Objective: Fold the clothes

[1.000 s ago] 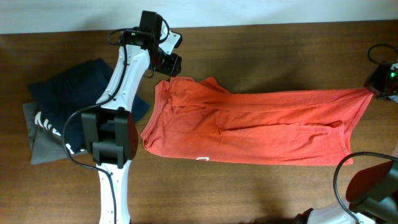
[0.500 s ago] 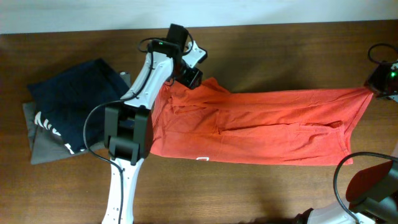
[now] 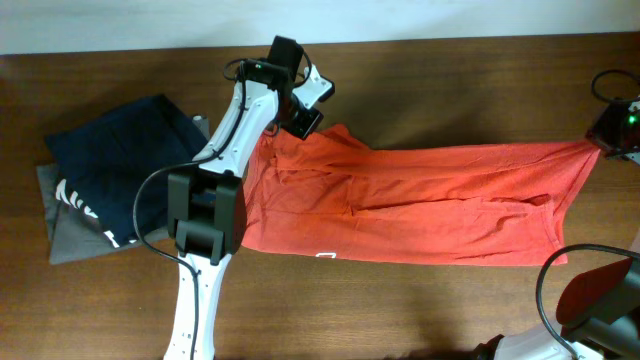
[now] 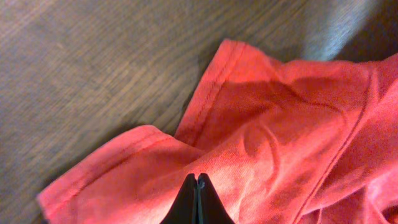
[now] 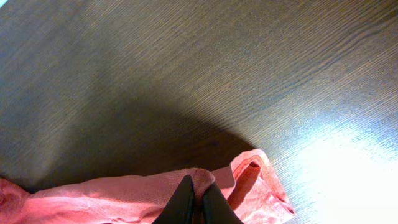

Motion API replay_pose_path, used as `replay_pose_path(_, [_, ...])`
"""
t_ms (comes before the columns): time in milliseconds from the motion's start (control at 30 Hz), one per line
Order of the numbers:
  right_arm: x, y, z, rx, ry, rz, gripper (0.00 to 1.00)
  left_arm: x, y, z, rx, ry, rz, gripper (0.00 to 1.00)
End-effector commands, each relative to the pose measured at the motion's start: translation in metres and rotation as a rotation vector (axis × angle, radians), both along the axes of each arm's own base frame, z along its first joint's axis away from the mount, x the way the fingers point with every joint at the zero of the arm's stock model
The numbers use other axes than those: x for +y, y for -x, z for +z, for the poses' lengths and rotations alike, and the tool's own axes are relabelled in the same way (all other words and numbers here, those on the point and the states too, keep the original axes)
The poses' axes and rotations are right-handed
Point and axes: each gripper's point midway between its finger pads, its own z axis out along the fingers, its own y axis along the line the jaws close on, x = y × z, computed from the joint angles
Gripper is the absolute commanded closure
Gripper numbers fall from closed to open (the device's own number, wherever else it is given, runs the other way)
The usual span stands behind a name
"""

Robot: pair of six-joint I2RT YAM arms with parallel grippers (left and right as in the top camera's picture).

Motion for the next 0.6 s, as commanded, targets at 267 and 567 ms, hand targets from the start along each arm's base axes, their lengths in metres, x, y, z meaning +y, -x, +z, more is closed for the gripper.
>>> replay_pose_path(267, [-0.004, 0.000, 0.002, 0.001, 0.019, -0.009, 0.92, 0.008, 0.005, -0.013, 0.053, -0.030, 0.006, 0.45])
replay_pose_path(567, [-0.003, 0.000, 0.002, 0.002, 0.018, -0.010, 0.92, 0.010, 0.008, -0.035, 0.091, -0.048, 0.004, 0.47])
